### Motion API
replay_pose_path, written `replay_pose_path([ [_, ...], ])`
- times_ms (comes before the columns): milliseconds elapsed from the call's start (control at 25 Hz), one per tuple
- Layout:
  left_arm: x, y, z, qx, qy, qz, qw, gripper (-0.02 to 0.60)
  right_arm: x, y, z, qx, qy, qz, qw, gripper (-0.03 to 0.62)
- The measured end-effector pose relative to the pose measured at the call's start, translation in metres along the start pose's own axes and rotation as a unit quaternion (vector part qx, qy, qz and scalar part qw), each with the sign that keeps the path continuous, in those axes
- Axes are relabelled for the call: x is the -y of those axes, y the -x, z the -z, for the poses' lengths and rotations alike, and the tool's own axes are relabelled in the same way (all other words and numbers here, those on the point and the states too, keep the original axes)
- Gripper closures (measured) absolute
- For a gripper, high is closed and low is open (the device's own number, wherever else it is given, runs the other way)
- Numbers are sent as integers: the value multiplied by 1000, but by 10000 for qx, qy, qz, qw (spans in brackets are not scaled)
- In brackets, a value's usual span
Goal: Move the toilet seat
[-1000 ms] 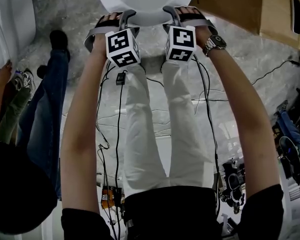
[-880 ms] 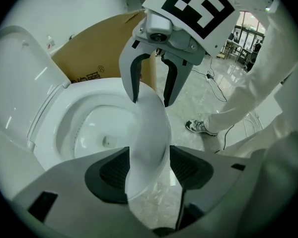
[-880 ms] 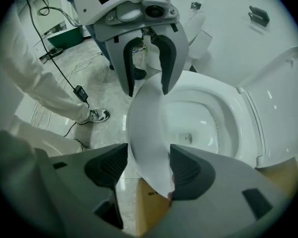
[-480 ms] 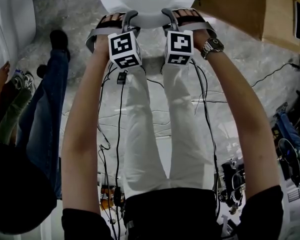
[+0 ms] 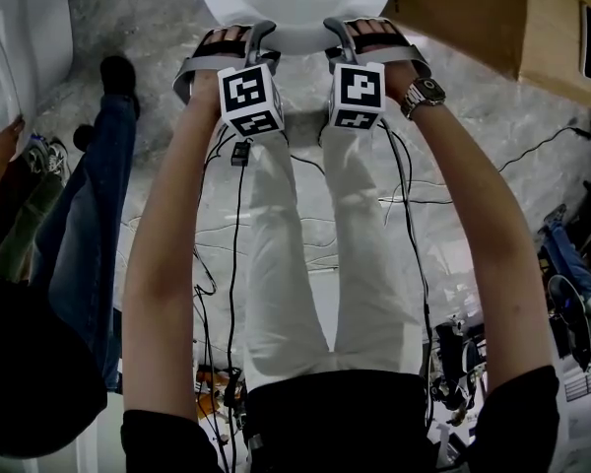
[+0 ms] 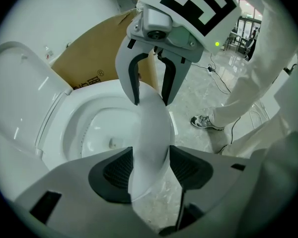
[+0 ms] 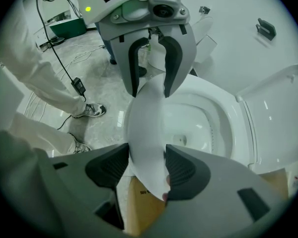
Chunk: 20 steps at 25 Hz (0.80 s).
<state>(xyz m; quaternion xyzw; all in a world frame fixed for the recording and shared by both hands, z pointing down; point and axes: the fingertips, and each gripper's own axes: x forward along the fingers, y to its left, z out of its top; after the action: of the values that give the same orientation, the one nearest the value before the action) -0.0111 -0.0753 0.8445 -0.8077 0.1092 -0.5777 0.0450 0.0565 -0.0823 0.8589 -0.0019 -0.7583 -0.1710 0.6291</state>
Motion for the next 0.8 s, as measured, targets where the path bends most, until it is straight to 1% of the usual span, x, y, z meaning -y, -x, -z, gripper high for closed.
replay_pose_path([
  [320,3,6,1,24,-125,-75,9999,339,3,6,-2,6,-89,-26,10000,353],
  [560,1,16,-7,33,-216,-156,9996,339,6,22,-1,45,-83,7,10000,355],
  [800,-3,31,-10,17,-407,-280,9988,339,11,40,-6,61,-43,43,10000,353],
])
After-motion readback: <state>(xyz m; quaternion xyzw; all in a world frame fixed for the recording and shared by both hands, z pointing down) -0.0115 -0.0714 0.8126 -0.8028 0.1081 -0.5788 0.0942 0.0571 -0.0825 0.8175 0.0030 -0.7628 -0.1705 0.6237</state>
